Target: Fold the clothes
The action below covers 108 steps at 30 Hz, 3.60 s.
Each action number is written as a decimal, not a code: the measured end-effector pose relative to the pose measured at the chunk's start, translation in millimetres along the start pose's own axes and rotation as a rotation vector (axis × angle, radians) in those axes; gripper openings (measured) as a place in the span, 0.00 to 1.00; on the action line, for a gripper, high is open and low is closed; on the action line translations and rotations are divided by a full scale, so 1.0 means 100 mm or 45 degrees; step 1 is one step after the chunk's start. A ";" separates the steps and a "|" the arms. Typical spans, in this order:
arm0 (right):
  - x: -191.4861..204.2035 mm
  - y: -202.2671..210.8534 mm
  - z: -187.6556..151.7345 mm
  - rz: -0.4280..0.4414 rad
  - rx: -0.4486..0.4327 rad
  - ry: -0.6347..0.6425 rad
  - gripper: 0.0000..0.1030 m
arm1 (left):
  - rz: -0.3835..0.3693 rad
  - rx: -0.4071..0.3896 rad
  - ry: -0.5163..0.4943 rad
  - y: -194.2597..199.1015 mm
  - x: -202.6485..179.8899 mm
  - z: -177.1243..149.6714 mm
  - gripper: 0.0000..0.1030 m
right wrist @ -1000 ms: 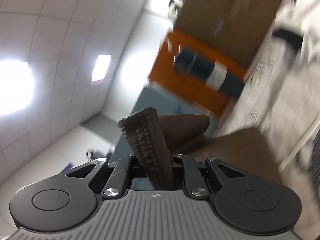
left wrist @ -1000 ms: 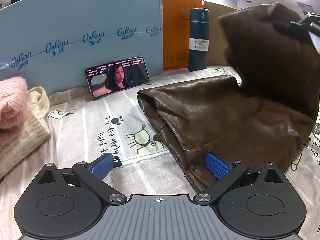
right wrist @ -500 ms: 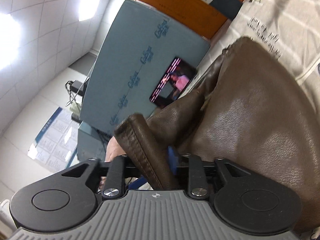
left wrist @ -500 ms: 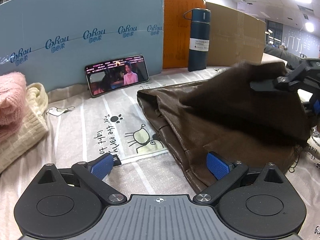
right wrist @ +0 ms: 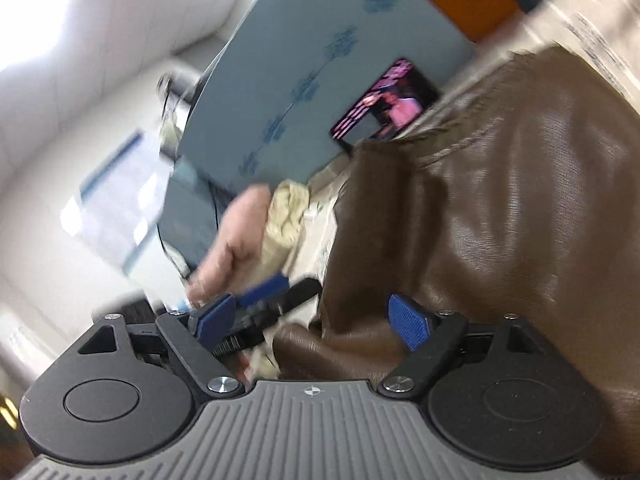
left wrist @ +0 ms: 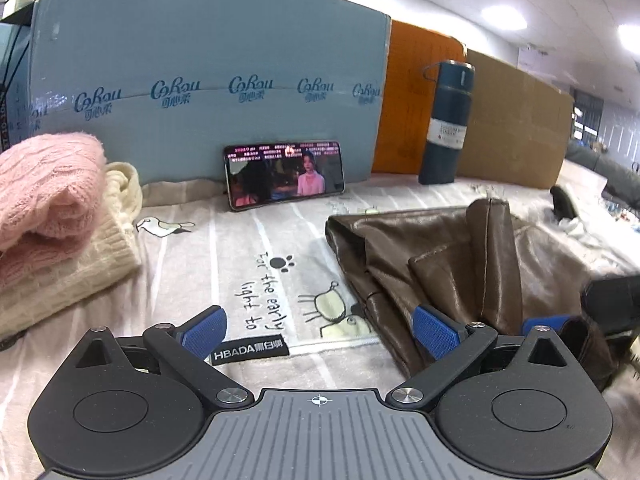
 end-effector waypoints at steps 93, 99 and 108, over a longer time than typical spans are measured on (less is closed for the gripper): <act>-0.84 3.10 -0.01 -0.523 -1.034 -0.006 0.13 | -0.942 -0.152 -0.098 -0.63 -2.90 0.85 0.25; -0.97 3.51 0.14 -0.626 -1.178 -0.028 0.13 | -1.013 -0.205 -0.127 -0.89 -3.35 1.11 0.25; -1.28 3.69 0.12 -0.783 -1.339 -0.126 0.13 | -1.102 -0.130 0.016 -1.48 -3.77 1.31 0.25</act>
Point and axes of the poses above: each gripper's, at about its wrist camera, not at the fingertips, and y roughly against the way its jaws point, x to its left, z to its top, the point moved 5 cm from there along -y, roughly the way its jaws point, and after that the axes turned 10 degrees about x, right-handed, at the moved point
